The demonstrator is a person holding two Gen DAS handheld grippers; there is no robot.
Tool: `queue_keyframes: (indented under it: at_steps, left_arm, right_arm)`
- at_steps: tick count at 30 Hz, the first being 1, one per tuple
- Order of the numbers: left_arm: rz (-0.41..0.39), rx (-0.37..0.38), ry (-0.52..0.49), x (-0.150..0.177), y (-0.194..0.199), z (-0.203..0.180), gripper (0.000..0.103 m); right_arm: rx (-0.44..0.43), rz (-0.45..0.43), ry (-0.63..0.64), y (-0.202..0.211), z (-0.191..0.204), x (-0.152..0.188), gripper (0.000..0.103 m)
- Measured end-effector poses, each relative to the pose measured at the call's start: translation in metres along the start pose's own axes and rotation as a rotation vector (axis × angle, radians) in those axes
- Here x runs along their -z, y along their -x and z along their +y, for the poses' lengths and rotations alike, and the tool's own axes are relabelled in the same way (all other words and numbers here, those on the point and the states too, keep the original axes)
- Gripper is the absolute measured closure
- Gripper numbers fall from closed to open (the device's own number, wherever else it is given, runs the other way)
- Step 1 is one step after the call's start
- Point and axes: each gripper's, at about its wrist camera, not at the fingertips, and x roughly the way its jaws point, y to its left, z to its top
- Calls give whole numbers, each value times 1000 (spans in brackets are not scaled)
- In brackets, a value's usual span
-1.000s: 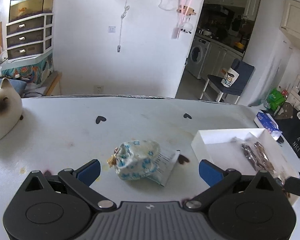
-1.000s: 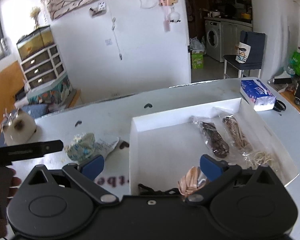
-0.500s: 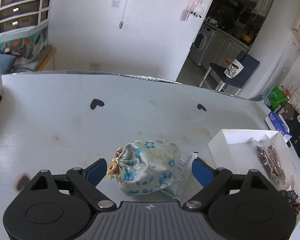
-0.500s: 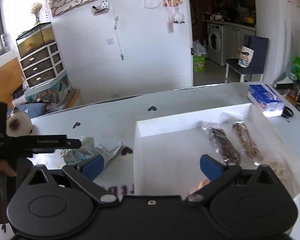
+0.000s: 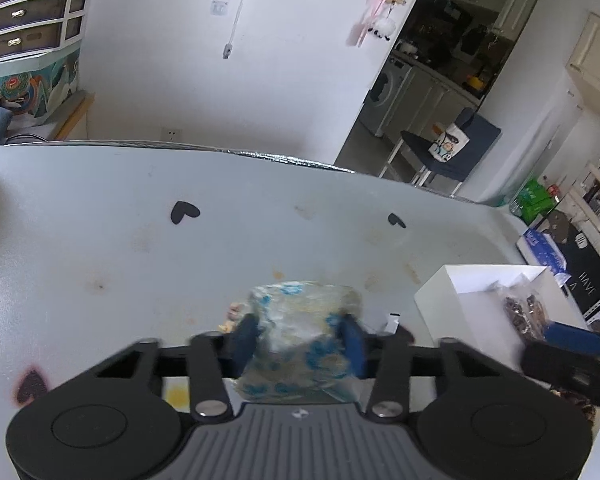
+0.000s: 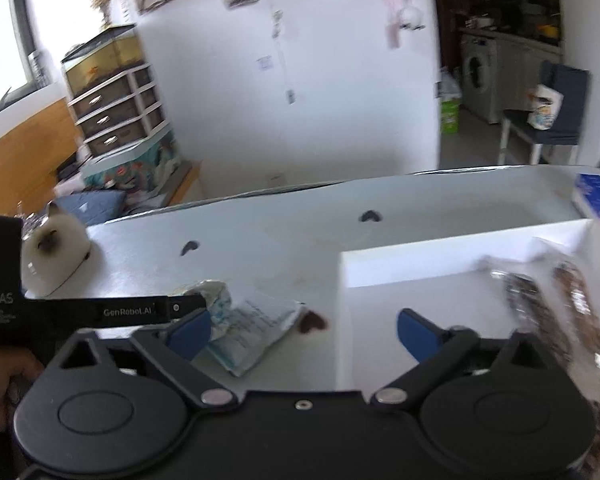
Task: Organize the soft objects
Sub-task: 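Grasp the blue floral drawstring pouch with the left tool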
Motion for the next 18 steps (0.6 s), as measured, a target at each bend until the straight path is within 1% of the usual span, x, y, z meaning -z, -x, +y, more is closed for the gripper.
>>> queue_keyframes:
  at_steps: [1,3,4,5,6,8,9,11,14,16,17,18]
  left_arm:
    - [-4,-3,2,0,3,2,62]
    - [-9,-2,5,2,8,5,62]
    - [-8,-5,9,3,10,7,63]
    - [-7,-8,13,4,13,9,63]
    - [-8,-12,13,5,15,11,63]
    - [-9,-23,10,7,19,14,63]
    - [-8,-30,5,9,22,16,63]
    - [-6,-46,-9,12,28,19,63]
    - [-1,-82,-38,18,36,23,62]
    - [-3,-97,-36,20,40,28,51]
    - [-9,-112,-28,21,42,30,33]
    - [-15,-125,-25,22,43,33,22]
  right_arm:
    - [-17,12,12,-6,2,-4,23]
    - [-36,27,37,-18,8,-11,27]
    - [-41,33,56,-27,11,-16,33]
    - [-41,41,71,-34,13,-19,41]
    - [-38,57,92,-43,16,-24,46]
    - [-36,93,135,-64,23,-32,61]
    - [-35,111,159,-74,26,-35,65]
    - [-17,151,215,-95,33,-40,79]
    - [16,182,292,-120,41,-43,83]
    - [20,207,334,-134,44,-43,83]
    - [21,219,355,-140,45,-42,83]
    - [22,238,379,-146,46,-40,83]
